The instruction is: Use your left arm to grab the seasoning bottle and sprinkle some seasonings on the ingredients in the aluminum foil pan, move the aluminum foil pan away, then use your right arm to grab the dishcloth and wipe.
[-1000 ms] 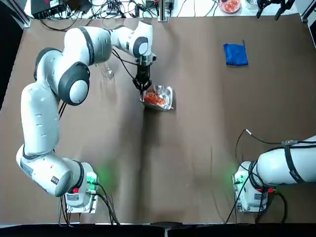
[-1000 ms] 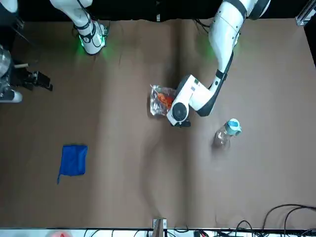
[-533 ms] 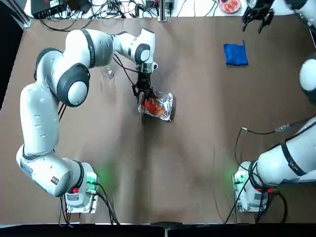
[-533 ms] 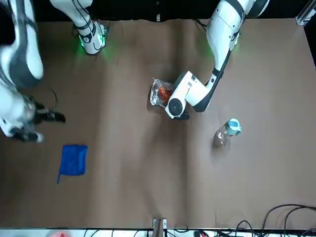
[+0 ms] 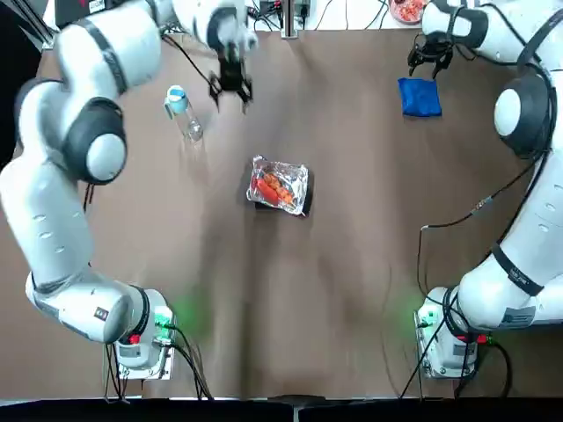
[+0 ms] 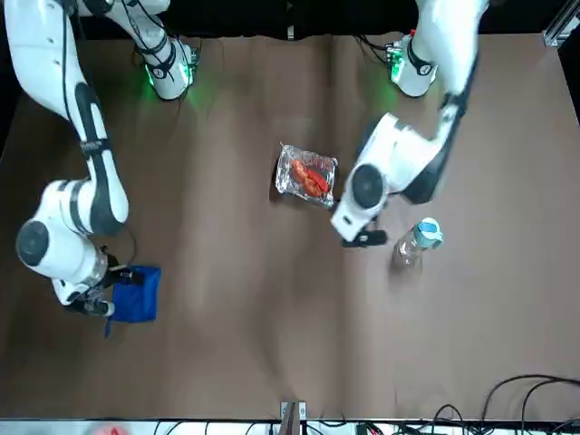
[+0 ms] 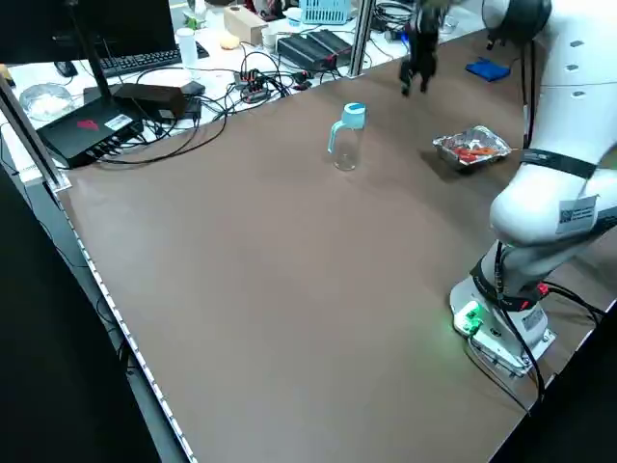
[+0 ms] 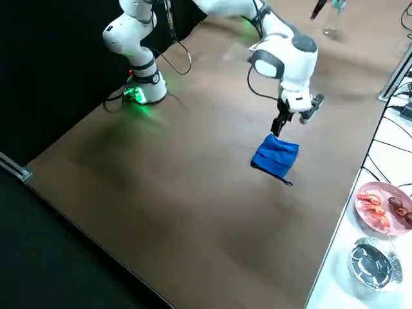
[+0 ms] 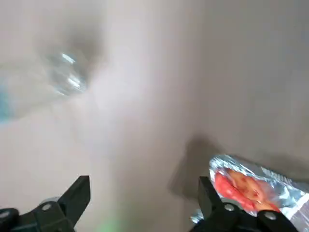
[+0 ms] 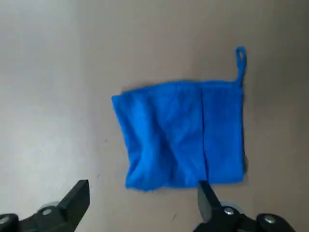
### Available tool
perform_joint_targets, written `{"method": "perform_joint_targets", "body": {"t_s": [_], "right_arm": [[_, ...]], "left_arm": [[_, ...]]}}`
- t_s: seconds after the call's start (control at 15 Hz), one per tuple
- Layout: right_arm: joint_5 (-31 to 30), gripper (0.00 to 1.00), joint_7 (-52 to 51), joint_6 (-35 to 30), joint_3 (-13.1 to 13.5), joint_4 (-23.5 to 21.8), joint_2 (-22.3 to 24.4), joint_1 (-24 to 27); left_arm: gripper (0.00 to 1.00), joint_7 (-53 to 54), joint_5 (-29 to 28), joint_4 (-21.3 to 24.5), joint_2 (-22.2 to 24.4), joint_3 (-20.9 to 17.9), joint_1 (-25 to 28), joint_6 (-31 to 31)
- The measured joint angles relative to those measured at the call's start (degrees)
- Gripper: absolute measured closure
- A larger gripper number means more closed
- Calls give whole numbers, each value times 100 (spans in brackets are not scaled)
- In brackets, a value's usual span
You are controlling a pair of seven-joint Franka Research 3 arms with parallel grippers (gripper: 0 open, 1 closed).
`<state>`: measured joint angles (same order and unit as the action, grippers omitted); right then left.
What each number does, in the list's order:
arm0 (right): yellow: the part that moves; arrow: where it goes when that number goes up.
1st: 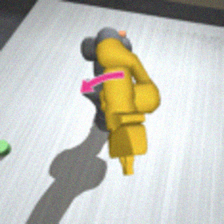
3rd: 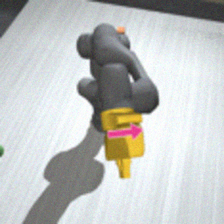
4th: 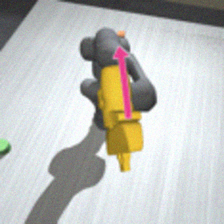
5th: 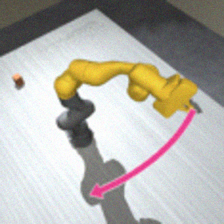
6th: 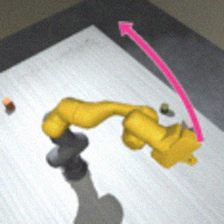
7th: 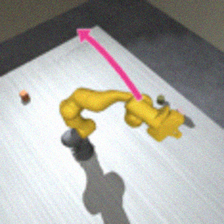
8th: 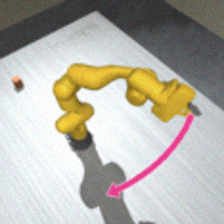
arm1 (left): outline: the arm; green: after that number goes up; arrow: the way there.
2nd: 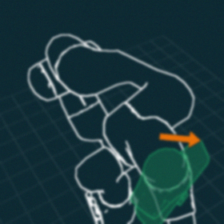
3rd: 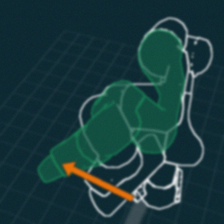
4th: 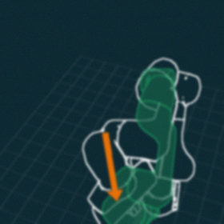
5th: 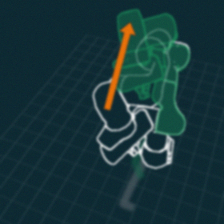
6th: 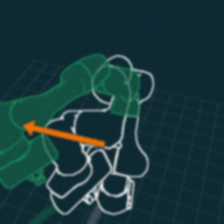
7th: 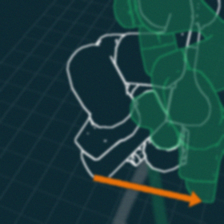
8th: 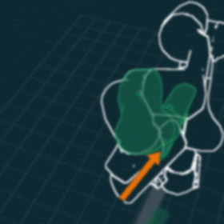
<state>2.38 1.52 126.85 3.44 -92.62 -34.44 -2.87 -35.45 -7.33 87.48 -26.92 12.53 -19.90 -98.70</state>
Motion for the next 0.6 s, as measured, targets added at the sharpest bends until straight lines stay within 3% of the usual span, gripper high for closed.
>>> {"method": "perform_joint_targets", "body": {"t_s": [0.27,0.6], "right_arm": [[-261,5,-187,194,-1,7,-354,-2],[-282,19,-223,207,-10,9,-529,-22]], "left_arm": [[1,666,-262,-6,1014,-5,631,538],[1,1937,-261,-3,1891,4,1343,1000]]}}
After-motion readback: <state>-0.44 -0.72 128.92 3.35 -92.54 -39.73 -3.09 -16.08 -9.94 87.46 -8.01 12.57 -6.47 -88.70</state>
